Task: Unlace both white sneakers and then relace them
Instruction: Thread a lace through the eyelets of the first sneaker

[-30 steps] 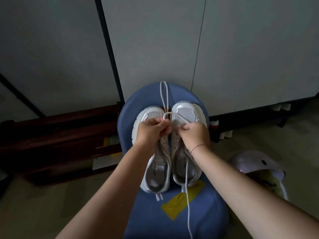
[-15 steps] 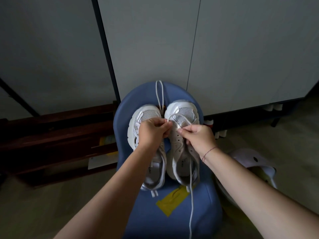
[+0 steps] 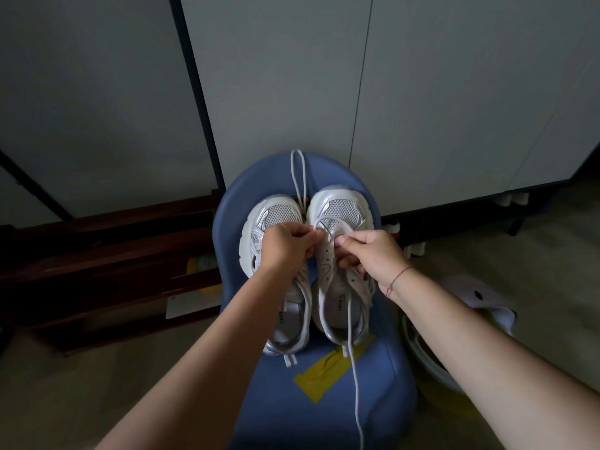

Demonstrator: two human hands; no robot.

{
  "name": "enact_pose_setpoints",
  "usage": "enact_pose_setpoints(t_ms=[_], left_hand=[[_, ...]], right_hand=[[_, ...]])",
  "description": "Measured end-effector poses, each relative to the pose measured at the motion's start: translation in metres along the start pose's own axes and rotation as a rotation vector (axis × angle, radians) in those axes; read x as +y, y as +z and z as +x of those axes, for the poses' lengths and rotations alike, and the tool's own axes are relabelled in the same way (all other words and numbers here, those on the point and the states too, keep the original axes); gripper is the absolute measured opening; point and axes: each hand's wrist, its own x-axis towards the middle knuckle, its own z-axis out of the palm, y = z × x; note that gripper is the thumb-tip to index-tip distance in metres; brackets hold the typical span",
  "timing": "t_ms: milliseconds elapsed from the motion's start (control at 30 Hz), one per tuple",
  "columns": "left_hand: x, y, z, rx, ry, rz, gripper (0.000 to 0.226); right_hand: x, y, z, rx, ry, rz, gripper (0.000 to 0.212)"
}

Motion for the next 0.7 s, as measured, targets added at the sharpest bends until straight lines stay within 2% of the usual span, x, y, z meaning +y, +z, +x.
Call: enact_pose_setpoints(t_ms=[167, 300, 467, 700], left_hand=[[0.003, 0.001, 0.002, -0.018, -0.011, 0.051, 0.010], [-0.002, 0.010, 0.002, 0.075, 0.054, 0.084, 0.013], [-0.007, 0.014, 0.007, 0.157, 0.046, 0.028, 0.012], [-0.006, 0.014, 0.011, 0.144, 0.064, 0.124, 0.013]], right_hand=[[-0.001, -0.002, -0.004, -0.061, -0.017, -0.032, 0.014], [0.001, -0.003, -0.003, -0.065, -0.045, -0.066, 0.018], [0.003, -0.002, -0.002, -0.071, -0.050, -0.022, 0.019], [0.006, 0.004, -0.001, 0.108, -0.073, -0.034, 0.019]])
